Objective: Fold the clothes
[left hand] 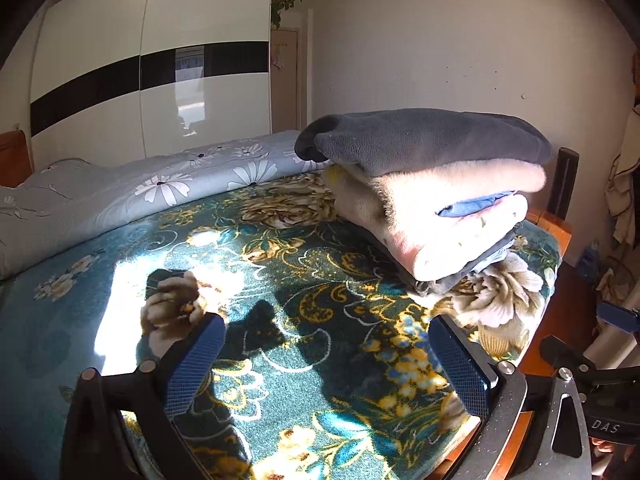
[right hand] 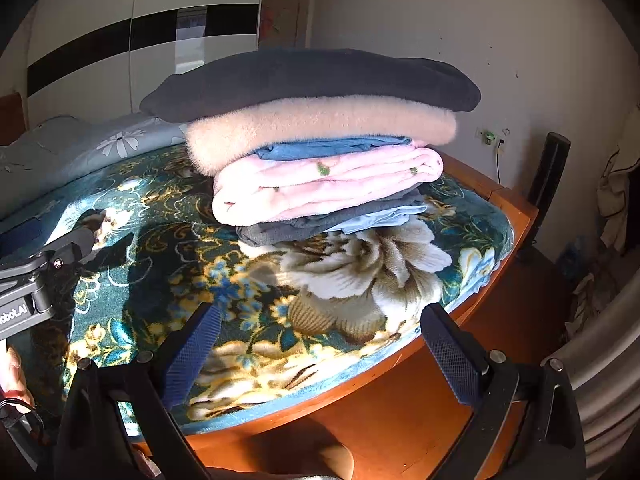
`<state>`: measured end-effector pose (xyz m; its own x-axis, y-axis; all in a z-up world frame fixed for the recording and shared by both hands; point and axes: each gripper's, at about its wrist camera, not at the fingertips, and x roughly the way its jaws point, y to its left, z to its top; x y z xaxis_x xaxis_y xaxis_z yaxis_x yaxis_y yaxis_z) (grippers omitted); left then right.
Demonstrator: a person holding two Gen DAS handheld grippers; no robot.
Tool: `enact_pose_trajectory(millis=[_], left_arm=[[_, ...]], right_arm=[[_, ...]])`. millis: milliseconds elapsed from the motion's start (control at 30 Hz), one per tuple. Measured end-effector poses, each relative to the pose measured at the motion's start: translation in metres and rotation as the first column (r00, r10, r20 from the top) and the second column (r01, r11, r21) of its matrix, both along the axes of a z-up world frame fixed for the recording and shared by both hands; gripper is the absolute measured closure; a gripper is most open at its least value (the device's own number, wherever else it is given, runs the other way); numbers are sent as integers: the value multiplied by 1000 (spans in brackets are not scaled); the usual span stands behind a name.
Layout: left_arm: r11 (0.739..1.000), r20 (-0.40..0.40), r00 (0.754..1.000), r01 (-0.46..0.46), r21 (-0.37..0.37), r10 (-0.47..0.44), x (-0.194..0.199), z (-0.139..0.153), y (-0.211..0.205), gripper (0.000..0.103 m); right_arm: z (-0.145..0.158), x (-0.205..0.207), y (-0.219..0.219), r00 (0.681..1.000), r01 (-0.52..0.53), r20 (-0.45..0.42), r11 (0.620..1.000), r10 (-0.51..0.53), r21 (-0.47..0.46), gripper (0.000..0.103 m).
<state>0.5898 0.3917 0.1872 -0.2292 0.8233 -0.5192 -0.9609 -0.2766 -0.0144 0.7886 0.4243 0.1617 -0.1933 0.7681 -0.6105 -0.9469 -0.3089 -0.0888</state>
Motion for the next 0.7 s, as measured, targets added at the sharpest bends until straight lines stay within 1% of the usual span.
enact_pose_trajectory(millis=[200,700], left_arm=[[1000,-1,1000,29,6,-29,4,5,-2,0],[999,3,999,38,11,-38,9,9,-3,0]], right_arm=[[2,-3,-1,1000,-7,-12,1000,7,-6,2],[3,2,0,1000,5,-23,1000,-6,-14,2]])
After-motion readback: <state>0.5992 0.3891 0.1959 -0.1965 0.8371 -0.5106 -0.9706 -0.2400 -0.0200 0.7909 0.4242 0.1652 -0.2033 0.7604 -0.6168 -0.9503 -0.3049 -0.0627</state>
